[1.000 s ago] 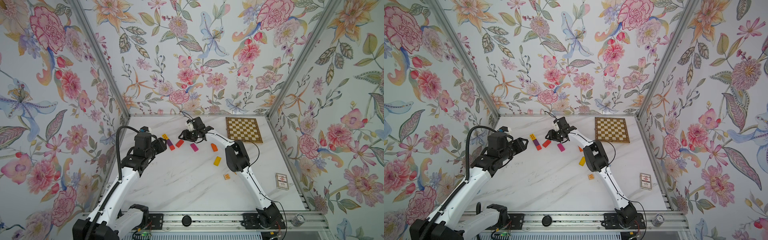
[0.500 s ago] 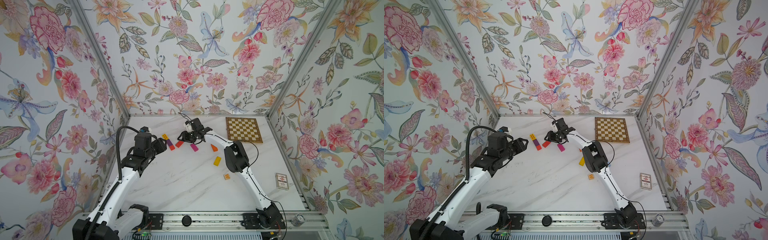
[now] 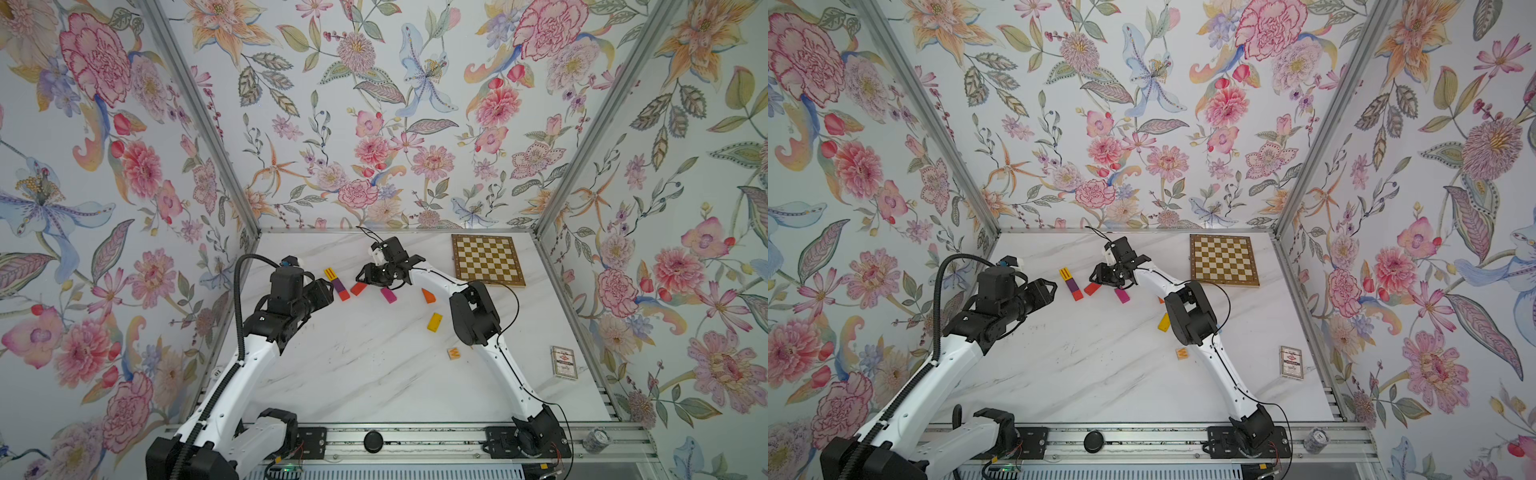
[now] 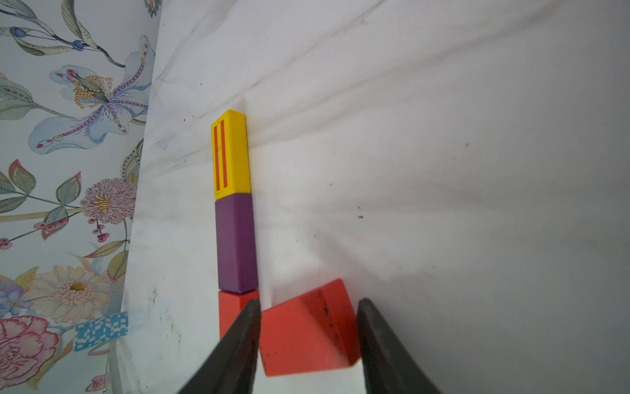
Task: Assemble the letter v with building blocks
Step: Assemble the building block at the center of the board.
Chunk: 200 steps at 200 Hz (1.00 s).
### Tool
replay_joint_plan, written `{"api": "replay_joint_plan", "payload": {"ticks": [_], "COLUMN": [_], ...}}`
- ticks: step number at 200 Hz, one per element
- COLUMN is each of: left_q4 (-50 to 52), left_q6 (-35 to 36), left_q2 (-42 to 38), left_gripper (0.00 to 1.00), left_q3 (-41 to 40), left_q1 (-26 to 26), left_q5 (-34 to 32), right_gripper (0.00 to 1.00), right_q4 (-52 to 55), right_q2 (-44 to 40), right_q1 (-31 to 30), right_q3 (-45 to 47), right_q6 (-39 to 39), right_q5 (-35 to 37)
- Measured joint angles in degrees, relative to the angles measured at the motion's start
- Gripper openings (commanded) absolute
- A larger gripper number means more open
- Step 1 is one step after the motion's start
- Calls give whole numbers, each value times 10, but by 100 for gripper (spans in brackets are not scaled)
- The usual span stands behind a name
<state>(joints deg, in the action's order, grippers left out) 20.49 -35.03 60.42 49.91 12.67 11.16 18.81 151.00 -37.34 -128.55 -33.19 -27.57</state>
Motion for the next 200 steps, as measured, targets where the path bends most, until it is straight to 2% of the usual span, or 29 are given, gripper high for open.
{"api": "replay_joint_plan", "payload": {"ticks": [70,200], "left_q4": [0,2], "left_q6": [0,-4], "left_q2": [0,-1], "left_gripper": [54,54], "left_q3": [0,-7], "left_q1": [0,0], "left_q5": [0,2], "right_gripper": [41,40], "right_q4": [11,16], "right_q2": [-10,-23], "right_q1": [-4,-9], "right_q3": [12,30], "right_q6": [3,4], "right_q5": [14,17]}}
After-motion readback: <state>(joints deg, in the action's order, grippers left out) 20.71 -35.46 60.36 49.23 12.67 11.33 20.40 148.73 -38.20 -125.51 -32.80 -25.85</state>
